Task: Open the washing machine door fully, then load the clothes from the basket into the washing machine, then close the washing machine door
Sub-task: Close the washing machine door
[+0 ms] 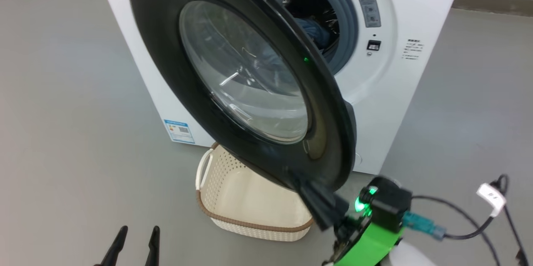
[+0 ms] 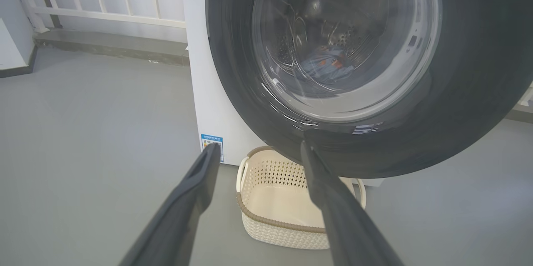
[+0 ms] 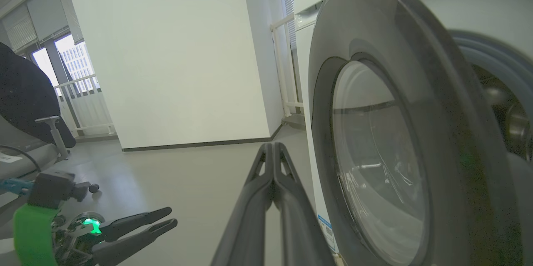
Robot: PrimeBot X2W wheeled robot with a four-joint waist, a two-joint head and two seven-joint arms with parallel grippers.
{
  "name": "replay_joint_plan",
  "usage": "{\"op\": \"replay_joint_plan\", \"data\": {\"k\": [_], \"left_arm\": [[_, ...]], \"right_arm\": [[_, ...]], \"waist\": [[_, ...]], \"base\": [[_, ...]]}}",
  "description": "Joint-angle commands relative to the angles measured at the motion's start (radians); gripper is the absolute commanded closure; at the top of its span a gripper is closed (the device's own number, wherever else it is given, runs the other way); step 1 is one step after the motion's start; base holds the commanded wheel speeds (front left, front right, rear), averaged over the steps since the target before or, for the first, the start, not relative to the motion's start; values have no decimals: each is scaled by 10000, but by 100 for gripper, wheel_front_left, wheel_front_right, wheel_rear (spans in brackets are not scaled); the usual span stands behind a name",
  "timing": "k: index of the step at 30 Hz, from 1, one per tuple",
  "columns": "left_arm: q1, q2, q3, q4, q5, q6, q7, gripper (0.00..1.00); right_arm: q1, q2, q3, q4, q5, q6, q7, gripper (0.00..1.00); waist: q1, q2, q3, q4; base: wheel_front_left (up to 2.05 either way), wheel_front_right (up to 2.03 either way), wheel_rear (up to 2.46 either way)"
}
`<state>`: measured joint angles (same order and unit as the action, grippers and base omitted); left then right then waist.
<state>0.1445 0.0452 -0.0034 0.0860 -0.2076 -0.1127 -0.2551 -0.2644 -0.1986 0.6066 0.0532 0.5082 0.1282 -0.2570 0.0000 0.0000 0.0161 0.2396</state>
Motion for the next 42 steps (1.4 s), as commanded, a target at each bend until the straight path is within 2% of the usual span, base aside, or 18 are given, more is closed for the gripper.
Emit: {"op": "replay_joint_plan", "data": {"k": [1,5,12,22,30,42], "left_arm": [[-180,51,264,-284,-55,59,-66,0],[-192,51,165,-279,-108,103,-66,0],[-242,51,64,-286,-141,136,-66,0],[-496,51,-83,-331,-241,194,-66,0],[-700,51,-228,-409,-374,315,-67,0],[-1265,51,-682,-725,-533,566,-67,0]], "right_arm": [[28,15,279,-59,133,25,-48,100],[109,-76,400,607,364,25,-48,100],[-4,-132,-130,1237,446,25,-48,100],[-250,-56,-1458,1821,402,25,-48,100],[-513,-46,-2395,1827,196,25,-48,100],[-1908,-98,-4074,1943,92,25,-48,100]], "waist": [[0,0,91,148],[0,0,198,240],[0,0,384,300],[0,0,765,354],[0,0,1131,428],[0,0,2006,537]], "base": [[0,0,0],[0,0,0],[0,0,0],[0,0,0],[0,0,0],[0,0,0]]}}
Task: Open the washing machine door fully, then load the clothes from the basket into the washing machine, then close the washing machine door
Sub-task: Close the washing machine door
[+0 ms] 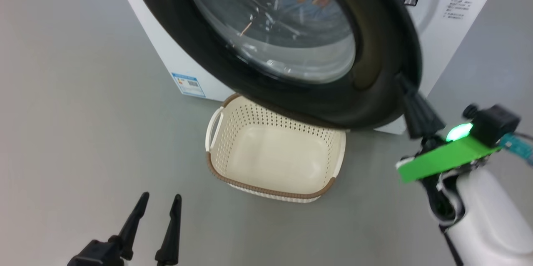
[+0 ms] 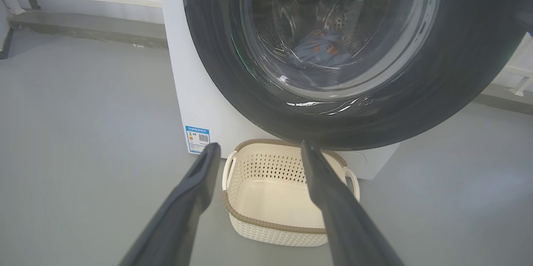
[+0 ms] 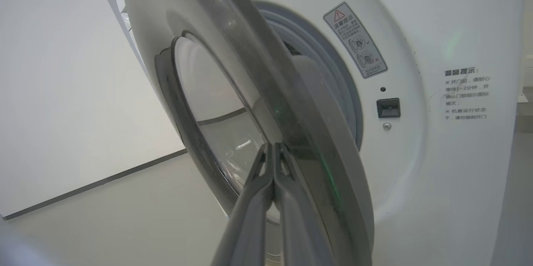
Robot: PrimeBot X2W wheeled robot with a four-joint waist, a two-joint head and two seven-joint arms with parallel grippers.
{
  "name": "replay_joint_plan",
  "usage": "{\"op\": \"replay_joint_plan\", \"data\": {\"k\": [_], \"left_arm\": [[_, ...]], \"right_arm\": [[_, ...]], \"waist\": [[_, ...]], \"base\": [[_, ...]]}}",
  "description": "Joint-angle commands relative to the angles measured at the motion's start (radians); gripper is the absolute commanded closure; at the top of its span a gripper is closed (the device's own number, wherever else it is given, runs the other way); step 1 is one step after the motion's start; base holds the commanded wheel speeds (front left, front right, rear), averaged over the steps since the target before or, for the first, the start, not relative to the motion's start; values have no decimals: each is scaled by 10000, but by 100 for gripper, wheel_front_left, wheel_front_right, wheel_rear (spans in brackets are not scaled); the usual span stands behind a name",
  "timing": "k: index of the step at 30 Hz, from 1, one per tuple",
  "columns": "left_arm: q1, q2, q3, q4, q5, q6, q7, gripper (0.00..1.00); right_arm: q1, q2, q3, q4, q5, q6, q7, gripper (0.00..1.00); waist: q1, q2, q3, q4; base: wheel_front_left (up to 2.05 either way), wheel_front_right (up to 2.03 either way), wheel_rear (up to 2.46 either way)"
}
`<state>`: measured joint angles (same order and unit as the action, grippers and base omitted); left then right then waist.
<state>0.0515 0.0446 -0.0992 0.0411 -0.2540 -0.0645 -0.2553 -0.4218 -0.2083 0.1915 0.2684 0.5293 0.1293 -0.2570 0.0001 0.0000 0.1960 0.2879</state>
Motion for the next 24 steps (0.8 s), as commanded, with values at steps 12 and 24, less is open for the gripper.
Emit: {"op": "replay_joint_plan", "data": {"k": [12,24], "left_arm": [[-1113,56,-252,-437,-282,249,-65,0],[-1588,56,-751,-514,-502,382,-65,0]], "right_arm": [[-2227,-401,-991,369,-135,14,-48,100],[-3669,-700,-1707,1035,-171,14,-48,100]], "waist": [[-1,0,1066,513],[-1,0,1656,895]], "base": [[0,0,0],[0,0,0]]}}
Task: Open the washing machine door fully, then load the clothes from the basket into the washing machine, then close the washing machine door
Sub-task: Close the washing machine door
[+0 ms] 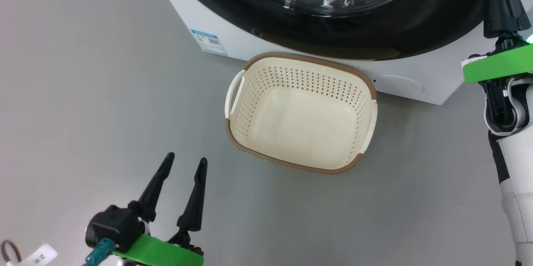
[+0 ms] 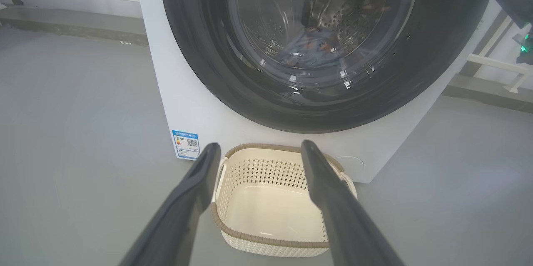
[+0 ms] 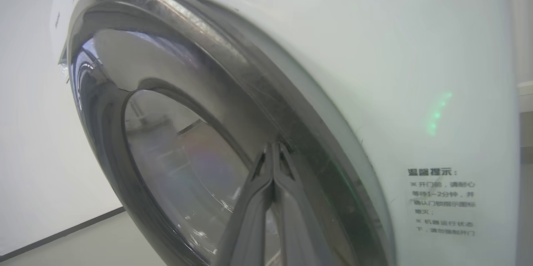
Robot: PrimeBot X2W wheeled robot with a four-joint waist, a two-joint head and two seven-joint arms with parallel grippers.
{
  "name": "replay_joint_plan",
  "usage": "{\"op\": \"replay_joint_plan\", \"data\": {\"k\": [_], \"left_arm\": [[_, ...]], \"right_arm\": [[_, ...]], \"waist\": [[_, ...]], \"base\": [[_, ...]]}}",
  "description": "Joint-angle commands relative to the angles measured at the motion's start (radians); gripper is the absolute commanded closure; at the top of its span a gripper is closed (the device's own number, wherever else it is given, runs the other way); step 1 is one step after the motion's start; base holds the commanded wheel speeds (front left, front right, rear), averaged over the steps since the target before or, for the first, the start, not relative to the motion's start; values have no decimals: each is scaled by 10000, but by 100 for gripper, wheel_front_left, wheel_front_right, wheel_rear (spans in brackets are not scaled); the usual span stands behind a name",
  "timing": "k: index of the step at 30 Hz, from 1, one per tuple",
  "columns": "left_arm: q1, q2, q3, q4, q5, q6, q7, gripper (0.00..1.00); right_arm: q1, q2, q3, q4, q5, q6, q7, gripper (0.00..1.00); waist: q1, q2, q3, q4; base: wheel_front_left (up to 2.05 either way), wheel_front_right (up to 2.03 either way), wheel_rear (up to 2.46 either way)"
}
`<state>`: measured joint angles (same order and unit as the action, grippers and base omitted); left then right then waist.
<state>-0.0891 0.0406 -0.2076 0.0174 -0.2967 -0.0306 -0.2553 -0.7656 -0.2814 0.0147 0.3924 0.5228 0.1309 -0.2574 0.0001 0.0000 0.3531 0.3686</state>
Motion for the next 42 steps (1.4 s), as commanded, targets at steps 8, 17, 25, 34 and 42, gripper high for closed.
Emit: {"op": "replay_joint_plan", "data": {"k": [8,17,25,34,42], "left_arm": [[-315,97,221,-229,-5,44,-65,0],[-122,97,436,191,327,-180,-65,0],[62,97,1047,784,753,-557,-65,0],[238,97,1677,1389,1015,-903,-65,0],[391,97,2060,1614,1061,-994,-65,0]], "right_arm": [[-516,179,-191,-354,-227,-2,-44,100],[1104,227,1321,-332,-172,-2,-44,59],[2687,284,1973,-282,-135,-2,-44,0],[4073,145,1913,-343,-104,-2,-44,0],[5084,51,1579,-490,-175,-2,-44,0]], "waist": [[-1,0,139,92],[-1,0,-606,-403],[-1,0,-1320,-1123],[-1,0,-1973,-1921],[-1,0,-2359,-2665]], "base": [[0,0,0],[0,0,0],[0,0,0],[0,0,0],[0,0,0]]}}
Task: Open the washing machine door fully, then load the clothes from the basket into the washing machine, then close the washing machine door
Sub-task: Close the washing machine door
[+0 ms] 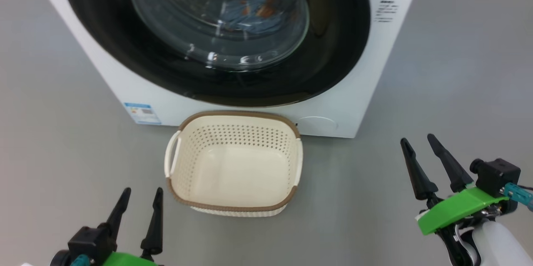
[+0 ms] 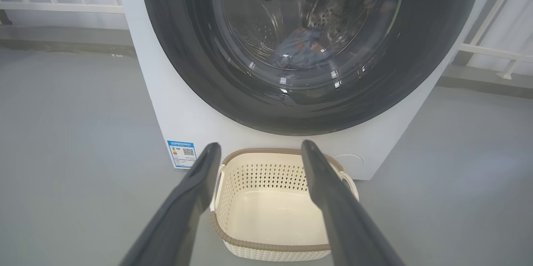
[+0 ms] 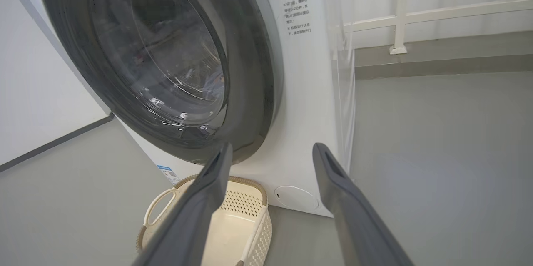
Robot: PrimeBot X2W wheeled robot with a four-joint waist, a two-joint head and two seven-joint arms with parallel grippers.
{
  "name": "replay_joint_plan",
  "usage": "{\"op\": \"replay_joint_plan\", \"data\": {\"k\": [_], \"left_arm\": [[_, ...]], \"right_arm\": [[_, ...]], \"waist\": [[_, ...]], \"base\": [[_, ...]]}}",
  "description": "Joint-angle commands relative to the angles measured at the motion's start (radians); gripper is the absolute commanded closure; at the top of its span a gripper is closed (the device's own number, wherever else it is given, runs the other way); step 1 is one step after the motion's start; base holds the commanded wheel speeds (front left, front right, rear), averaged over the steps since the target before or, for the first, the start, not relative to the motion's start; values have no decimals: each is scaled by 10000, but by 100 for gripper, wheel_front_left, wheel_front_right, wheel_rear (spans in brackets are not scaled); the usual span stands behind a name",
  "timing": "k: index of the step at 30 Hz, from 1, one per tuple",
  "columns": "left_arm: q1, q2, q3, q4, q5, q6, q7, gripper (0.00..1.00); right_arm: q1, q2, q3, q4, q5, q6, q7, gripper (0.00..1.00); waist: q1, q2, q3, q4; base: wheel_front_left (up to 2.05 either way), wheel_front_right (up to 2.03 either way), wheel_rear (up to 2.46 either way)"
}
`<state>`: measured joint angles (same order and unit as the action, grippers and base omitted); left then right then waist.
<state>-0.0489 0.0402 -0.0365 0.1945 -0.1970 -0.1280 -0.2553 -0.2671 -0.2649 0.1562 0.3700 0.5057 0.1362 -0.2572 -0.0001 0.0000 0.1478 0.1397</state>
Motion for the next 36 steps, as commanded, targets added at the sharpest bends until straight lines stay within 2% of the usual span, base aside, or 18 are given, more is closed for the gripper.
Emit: {"op": "replay_joint_plan", "data": {"k": [1,16,36], "left_arm": [[10,100,368,-156,59,-21,-65,0],[422,428,653,-142,-218,-26,-65,0],[587,525,910,-114,-220,-26,-65,0]], "right_arm": [[203,-124,145,-299,-19,-55,-46,0],[1412,-227,-527,-773,-50,-55,-46,0],[2243,-197,-1156,-973,-50,-55,-46,0]], "waist": [[1,0,-342,-462],[1,0,-843,-1350],[1,0,-1163,-1684]], "base": [[0,0,0],[0,0,0],[0,0,0]]}}
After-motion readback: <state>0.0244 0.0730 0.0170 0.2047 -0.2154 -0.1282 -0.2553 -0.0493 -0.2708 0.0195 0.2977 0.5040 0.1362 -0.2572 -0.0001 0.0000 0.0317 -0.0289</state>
